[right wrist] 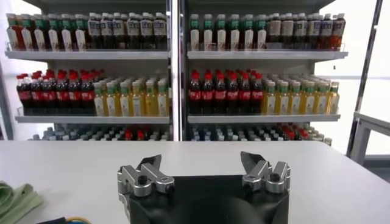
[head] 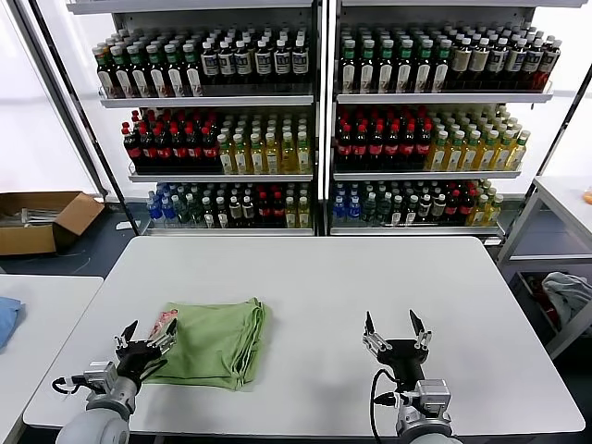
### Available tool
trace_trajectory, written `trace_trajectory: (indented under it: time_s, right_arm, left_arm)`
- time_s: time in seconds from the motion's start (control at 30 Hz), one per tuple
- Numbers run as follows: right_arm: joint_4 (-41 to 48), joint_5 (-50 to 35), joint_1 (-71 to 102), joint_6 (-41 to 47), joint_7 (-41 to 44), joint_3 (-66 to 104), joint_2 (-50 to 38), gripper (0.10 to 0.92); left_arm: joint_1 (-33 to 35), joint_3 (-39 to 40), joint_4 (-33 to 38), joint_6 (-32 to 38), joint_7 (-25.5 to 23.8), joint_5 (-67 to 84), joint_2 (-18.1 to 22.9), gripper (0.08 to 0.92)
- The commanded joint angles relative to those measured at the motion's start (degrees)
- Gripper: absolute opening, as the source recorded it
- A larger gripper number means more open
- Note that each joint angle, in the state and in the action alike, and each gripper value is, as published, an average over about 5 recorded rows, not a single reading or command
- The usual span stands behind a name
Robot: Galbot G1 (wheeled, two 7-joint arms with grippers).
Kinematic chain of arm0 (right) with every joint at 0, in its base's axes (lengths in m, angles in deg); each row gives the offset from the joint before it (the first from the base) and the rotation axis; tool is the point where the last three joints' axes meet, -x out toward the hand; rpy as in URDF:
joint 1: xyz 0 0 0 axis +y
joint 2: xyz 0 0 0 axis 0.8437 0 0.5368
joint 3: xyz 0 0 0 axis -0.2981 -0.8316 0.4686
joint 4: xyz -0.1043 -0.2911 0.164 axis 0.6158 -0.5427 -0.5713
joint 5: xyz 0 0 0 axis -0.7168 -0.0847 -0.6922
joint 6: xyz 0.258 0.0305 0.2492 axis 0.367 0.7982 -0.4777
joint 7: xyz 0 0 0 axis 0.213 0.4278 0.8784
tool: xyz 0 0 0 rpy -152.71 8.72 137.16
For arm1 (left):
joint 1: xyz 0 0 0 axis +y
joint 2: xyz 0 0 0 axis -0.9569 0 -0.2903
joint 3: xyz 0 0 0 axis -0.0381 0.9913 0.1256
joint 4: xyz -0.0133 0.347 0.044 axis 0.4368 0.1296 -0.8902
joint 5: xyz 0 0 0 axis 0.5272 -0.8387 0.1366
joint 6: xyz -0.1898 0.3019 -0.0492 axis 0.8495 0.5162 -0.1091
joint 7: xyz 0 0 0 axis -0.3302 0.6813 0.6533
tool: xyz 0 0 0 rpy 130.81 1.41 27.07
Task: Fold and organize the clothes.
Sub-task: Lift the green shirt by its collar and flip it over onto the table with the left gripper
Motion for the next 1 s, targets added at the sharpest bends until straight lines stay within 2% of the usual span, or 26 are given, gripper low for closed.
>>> trace_trajectory:
  time_s: [0.03, 0.43, 0.53, 1.0]
  right_arm:
    - [-0.12, 0.17, 0.22, -0.16, 0.12, -0.18, 0.02, 0.823]
    - [-0.68, 0.39, 1.02, -0.49, 0.51, -0.20, 0.05, 0.823]
    - [-0.63, 0.42, 1.02, -0.54, 0.53, -0.26, 0.08, 0.823]
    - [-0.59, 0.54, 0.59, -0.54, 0.60, -0.30, -0.15, 0.823]
  left_arm:
    - [-0.35, -0.48, -3.01, -0.16, -1.04, 0.42, -0.44, 0.823]
    - [-0.41, -0.21, -5.35, -0.51, -2.97, 2.17, -0.18, 0.823]
    - [-0.23, -0.24, -5.37, -0.51, -3.34, 2.31, -0.20, 0.798]
    - [0.52, 0.21, -4.65, 2.26, -4.28, 0.74, 1.06, 0.409]
